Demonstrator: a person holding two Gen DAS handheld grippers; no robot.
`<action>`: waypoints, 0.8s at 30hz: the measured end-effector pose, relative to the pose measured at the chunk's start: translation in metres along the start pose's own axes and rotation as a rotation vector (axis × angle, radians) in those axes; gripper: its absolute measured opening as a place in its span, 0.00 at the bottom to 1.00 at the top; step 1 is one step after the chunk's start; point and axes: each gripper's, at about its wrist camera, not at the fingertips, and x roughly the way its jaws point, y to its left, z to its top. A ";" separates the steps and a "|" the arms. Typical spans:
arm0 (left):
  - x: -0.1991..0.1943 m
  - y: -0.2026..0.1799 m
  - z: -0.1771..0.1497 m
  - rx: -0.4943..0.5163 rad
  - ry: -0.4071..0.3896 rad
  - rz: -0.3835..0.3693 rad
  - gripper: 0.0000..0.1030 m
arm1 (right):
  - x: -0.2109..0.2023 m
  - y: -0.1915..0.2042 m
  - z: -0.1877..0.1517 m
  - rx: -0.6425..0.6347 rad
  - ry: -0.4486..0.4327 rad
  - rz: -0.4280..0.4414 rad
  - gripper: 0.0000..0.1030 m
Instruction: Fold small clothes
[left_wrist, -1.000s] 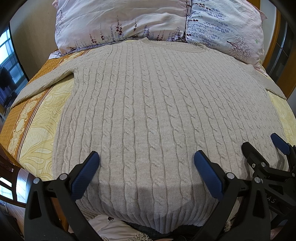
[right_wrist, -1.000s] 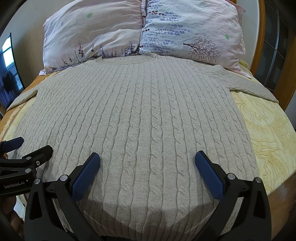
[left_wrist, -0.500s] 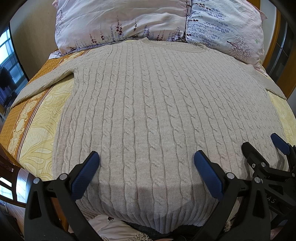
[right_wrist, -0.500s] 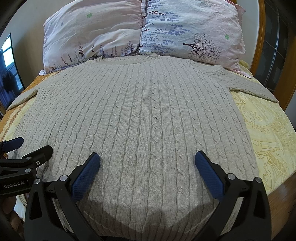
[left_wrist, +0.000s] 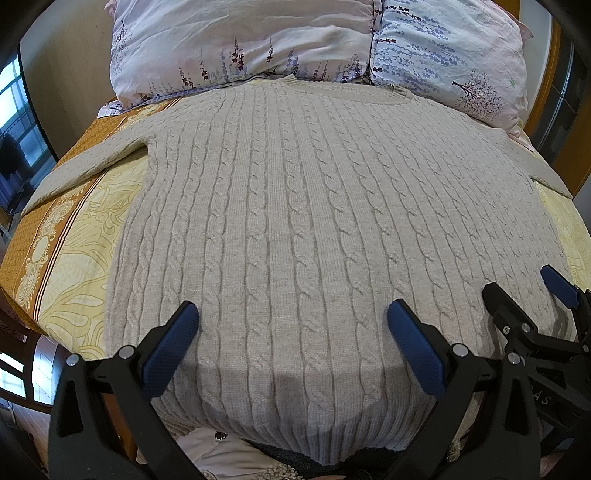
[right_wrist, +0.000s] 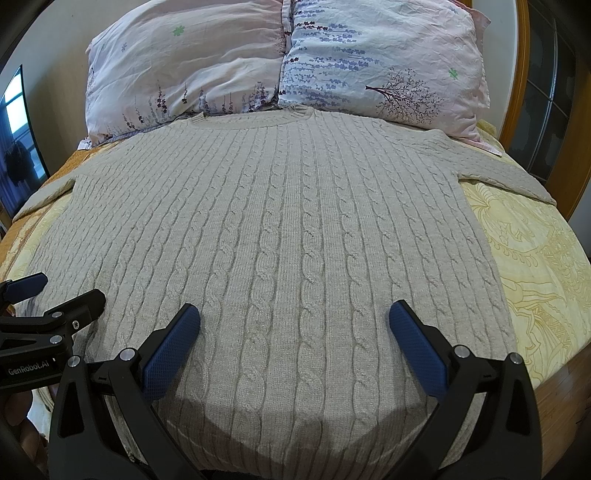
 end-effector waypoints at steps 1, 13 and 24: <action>0.000 0.000 0.000 0.000 0.000 0.000 0.98 | 0.000 0.000 0.000 0.000 0.000 0.000 0.99; 0.000 0.000 0.000 0.000 0.000 0.000 0.98 | 0.000 0.000 0.000 0.000 0.000 0.000 0.99; 0.000 0.000 0.000 0.000 0.000 0.000 0.98 | 0.000 0.000 0.000 0.000 0.001 0.000 0.99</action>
